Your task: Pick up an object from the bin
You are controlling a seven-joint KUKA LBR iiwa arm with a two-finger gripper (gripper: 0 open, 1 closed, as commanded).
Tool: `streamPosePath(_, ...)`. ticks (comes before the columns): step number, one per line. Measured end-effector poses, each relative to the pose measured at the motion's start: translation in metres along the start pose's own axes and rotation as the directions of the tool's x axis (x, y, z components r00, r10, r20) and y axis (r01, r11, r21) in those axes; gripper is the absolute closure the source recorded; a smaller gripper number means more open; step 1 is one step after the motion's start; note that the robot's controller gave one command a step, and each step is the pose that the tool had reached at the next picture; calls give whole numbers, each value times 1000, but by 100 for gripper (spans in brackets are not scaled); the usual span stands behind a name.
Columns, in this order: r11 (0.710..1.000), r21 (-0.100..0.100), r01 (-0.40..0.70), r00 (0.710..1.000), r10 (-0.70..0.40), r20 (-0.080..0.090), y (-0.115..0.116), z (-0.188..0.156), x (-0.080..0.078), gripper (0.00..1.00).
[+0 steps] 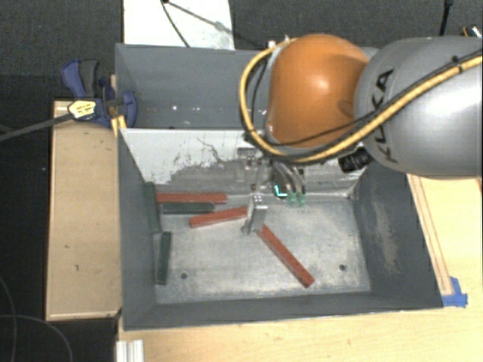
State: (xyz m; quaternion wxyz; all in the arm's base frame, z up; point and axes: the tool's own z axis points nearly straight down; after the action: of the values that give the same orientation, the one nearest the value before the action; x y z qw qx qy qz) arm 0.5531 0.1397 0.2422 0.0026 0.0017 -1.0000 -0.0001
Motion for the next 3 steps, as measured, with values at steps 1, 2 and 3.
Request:
streamPosePath(1,993,2,-118,993,118,0,-56,116,-38,0)
streamPosePath(2,982,-1,-191,982,191,1,-53,175,-36,0)
streamPosePath(3,981,-3,-194,981,194,7,-53,171,-37,100)
